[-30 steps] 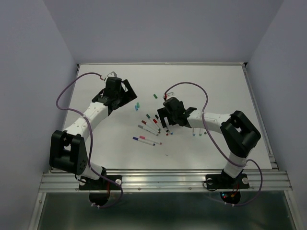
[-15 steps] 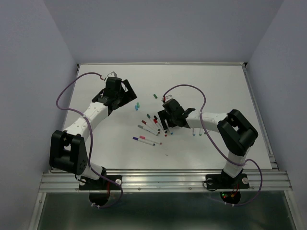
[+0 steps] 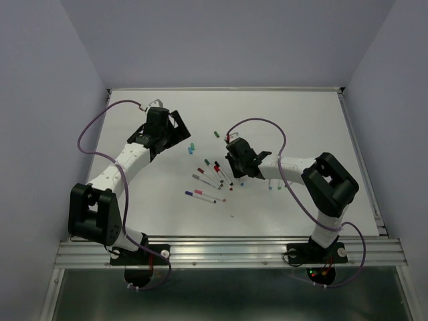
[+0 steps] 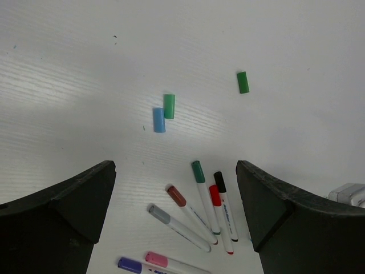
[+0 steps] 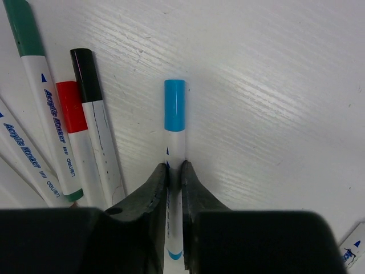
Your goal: Open the pen caps
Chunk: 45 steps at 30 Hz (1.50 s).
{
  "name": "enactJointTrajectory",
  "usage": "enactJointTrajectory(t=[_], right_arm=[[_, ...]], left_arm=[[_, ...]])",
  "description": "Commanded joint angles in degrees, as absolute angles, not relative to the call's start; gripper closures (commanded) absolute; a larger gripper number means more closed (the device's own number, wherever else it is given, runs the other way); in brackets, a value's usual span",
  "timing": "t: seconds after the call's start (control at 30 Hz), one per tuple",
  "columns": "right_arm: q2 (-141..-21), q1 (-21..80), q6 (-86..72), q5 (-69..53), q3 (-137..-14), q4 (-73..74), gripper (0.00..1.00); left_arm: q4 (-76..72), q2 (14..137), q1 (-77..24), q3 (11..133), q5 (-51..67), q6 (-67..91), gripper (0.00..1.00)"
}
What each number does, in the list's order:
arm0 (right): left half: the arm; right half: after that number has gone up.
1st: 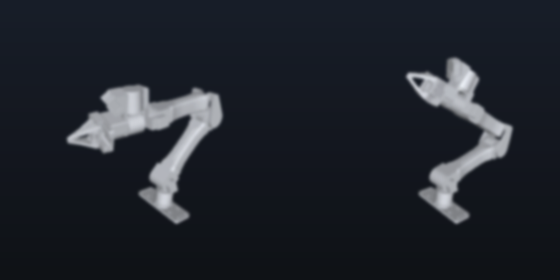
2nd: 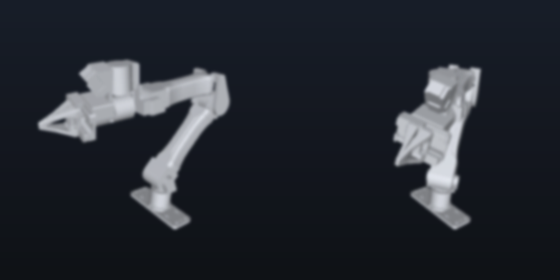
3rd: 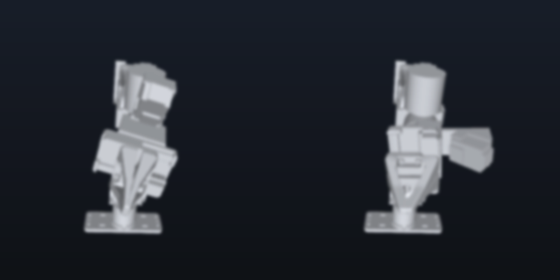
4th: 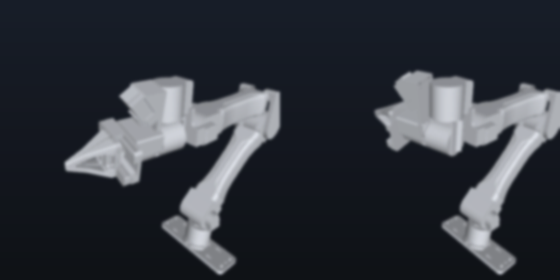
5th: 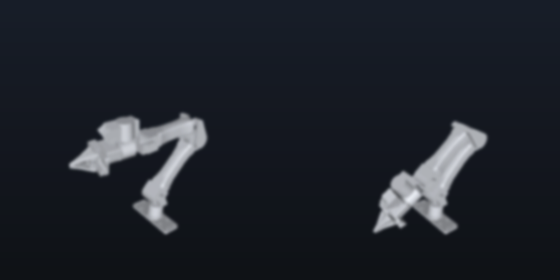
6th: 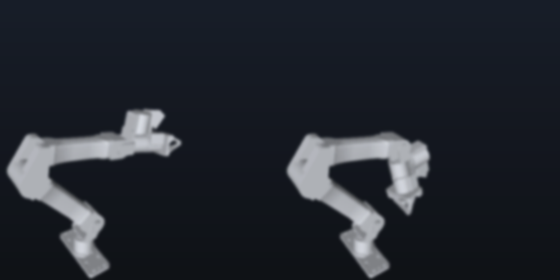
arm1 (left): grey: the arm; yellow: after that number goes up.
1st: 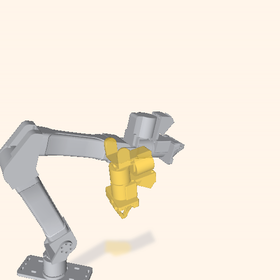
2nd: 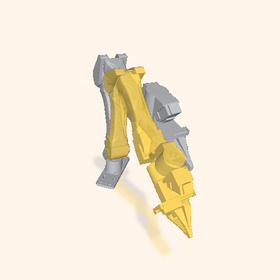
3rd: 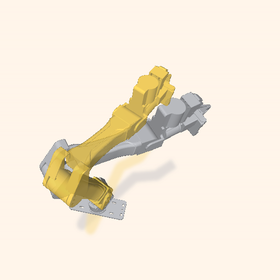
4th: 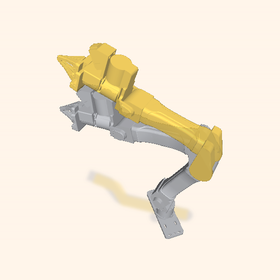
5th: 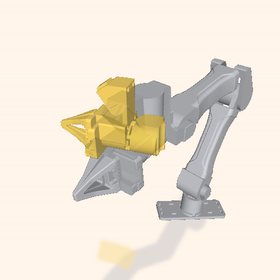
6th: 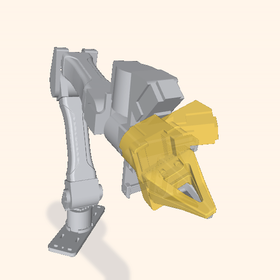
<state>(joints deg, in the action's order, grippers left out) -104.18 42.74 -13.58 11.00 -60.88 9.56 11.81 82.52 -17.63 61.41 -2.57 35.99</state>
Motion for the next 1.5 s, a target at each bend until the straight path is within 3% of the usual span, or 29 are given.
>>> enactJointTrajectory(t=[0.0, 0.03, 0.43, 0.63, 0.87, 1.27, 1.47], right_arm=[[-106.6, 42.7, -14.0, 7.9, -57.8, 13.0, 0.93], [-105.8, 42.7, -14.1, 8.1, -57.6, 12.7, 0.99], [-88.5, 42.2, -13.4, 4.6, -53.9, -1.8, 0.99], [-80.3, 42.2, -14.9, -4.3, -50.7, -9.1, 0.99], [-78.0, 42.2, -15.6, -6.3, -50.4, -12.8, 0.99], [-77.1, 42.2, -16.3, -6.9, -50.2, -17.9, 0.99], [-77.4, 42.2, -16.2, -7.4, -50.4, -18.6, 0.99]], left_arm=[[10.0, 80.1, -17.8, 61.8, -1.1, 34.1, 0.01], [9.6, 79.9, -17.8, 61.7, 0.1, 33.6, 0.01], [-6.1, 74.3, -19.8, 55.1, 23.7, 31.2, 0.01], [-11.5, 73.8, -21.8, 53.7, 27.9, 33.6, 0.01], [-17.0, 74.4, -23.6, 52.6, 29.5, 37.3, 0.06], [-18.5, 77.0, -25.4, 52.8, 30.1, 38.1, 0.22], [-18.6, 78.0, -25.6, 53.5, 30.2, 38.5, 0.39]])
